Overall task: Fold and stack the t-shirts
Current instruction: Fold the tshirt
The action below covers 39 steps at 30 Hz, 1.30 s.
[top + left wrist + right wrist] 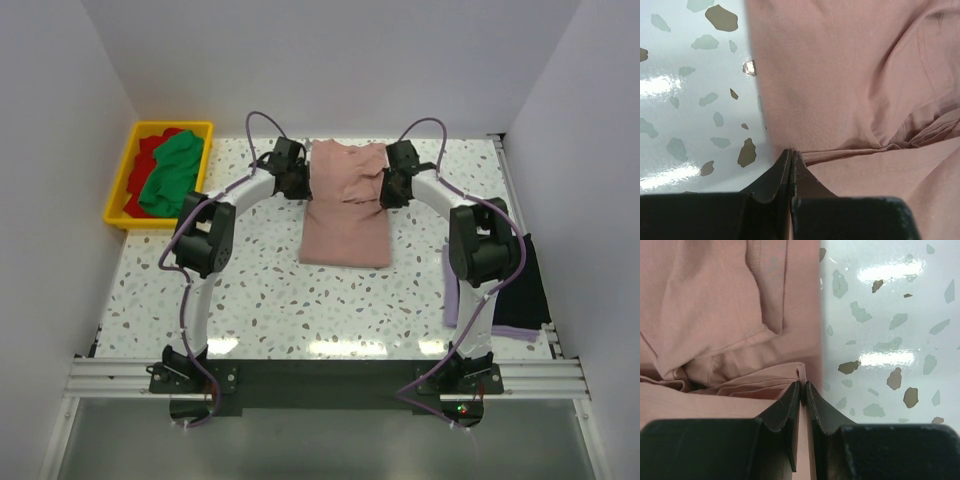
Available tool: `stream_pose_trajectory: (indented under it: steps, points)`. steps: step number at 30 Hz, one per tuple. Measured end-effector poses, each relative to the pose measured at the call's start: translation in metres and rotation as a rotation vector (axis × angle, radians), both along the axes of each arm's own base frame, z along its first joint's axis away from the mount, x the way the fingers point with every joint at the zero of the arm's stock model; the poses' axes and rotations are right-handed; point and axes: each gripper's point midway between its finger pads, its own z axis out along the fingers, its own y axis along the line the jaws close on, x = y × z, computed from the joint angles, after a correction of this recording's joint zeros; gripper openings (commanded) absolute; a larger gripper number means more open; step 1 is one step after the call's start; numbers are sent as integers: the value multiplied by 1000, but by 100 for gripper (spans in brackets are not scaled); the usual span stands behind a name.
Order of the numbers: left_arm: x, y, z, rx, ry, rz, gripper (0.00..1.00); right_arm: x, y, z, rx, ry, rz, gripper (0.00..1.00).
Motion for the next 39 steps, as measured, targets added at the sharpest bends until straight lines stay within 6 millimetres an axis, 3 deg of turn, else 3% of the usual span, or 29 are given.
stream_pose_trajectory:
  steps: [5, 9, 13, 16, 17, 18, 20, 21, 24, 30, 34, 37, 39]
  points:
    - [3, 0, 2, -10, -7, 15, 0, -4, -10, -8, 0, 20, -26, 13]
    - [4, -1, 3, -15, -10, 19, 0, -2, -13, -8, 6, 18, -34, 26]
    - [6, 1, 2, -15, -10, 29, 0, 2, -13, -6, 16, 1, -34, 48]
    - [7, 3, 3, -18, -10, 40, 0, 3, -12, -5, 24, -3, -25, 50]
    - [8, 4, 3, -18, -10, 43, 3, 3, -11, -5, 27, -3, -23, 50]
    - [8, 5, 2, -19, -11, 45, 14, 3, -11, -3, 30, -5, -21, 50]
    - [8, 7, 1, -17, -9, 53, 27, 2, -10, 4, 34, -13, -21, 51]
    - [9, 8, 1, -17, -9, 60, 42, 2, -10, 9, 37, -23, -21, 51]
    - [10, 14, 0, -20, -5, 81, 45, -3, -11, 32, 52, -65, -25, 51]
    - [5, 27, 23, -29, -35, 132, 42, -27, 0, 61, 122, -108, 1, 49]
    - [-10, 28, 53, -33, -77, 160, 30, -45, 23, 49, 158, -74, 47, 49]
    - [-25, 10, 73, -46, -114, 147, 24, -64, 41, 34, 170, -26, 88, 49]
    - [-41, -4, 74, -51, -119, 128, 21, -73, 50, 28, 172, -7, 107, 49]
